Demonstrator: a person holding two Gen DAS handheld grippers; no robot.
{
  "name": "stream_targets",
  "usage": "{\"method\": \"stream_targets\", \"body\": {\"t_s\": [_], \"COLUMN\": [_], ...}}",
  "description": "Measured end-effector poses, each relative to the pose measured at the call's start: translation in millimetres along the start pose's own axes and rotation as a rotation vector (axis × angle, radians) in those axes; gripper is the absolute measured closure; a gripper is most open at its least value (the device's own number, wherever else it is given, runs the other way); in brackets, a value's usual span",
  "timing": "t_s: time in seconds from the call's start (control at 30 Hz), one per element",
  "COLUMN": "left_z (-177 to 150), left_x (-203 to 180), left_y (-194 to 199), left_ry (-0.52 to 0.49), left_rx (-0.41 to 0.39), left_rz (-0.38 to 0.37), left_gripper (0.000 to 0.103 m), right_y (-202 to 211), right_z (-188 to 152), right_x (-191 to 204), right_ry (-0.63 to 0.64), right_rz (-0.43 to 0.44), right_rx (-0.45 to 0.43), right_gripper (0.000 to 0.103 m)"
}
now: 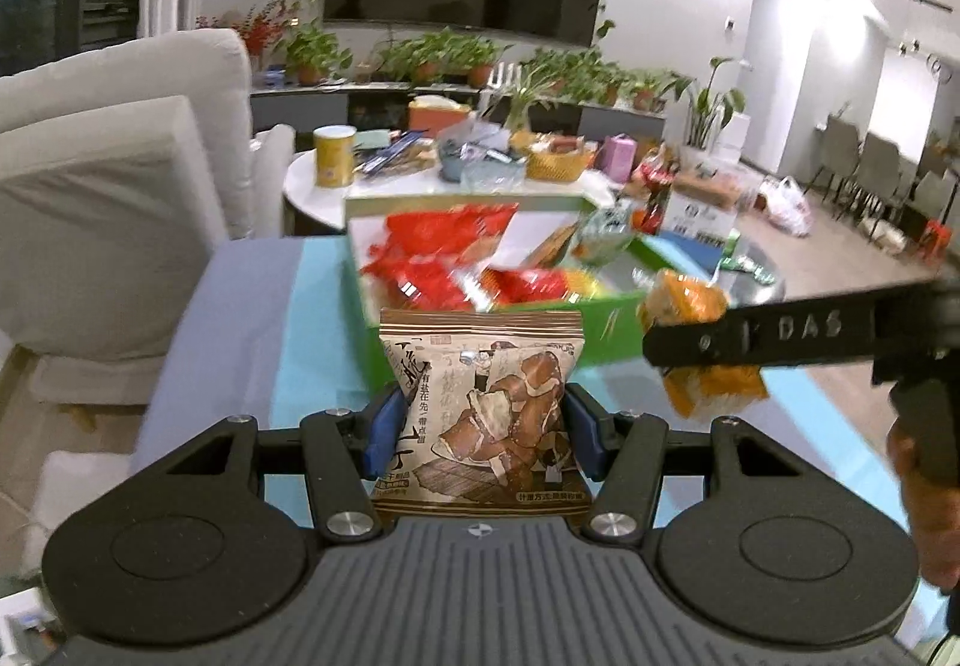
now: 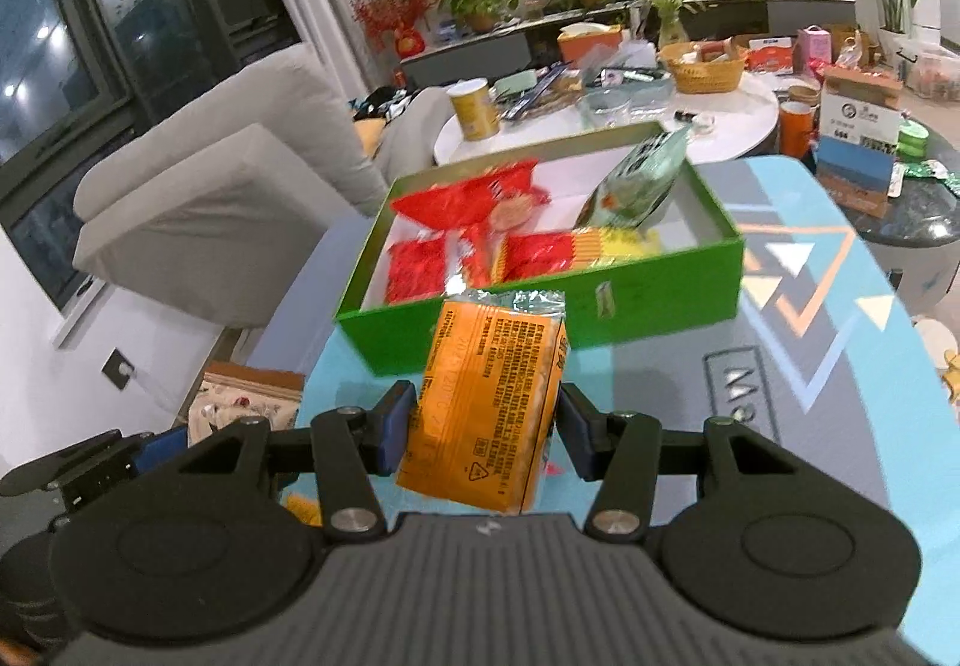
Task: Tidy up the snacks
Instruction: 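Lift both held packets and carry them over the green box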
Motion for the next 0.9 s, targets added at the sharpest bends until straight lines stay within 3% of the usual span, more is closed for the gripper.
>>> {"method": "stream_targets", "body": {"t_s": [0.37, 0.9], "left_z": [37.2, 69.3], "left_x": [-15.1, -22.3], "left_y": [-64.3, -136.2], "left_ry": [-0.005, -0.036], "left_rx": [0.025, 0.054], "left_rz": [-0.021, 0.008], "left_gripper": [0.050, 0.050], "right_y": [-23.1, -80.8], "right_z": [44.8, 112.6], "right_x": [-38.8, -47.3], "right_ry": [-0.035, -0.052], "right_rz": [-0.047, -0.084], "right_rx": [-0.023, -0.057], "right_gripper": [0.052, 0.052]}}
Point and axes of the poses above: each gripper's, at about its wrist camera, not at the fingertips, and y roughly against the way its jaws point, x to its left, z to its top, the point moved 5 cm from there along -y, roughly the way its jaws point, and after that the axes turned 2 degrees about y, right-handed, at the moved point
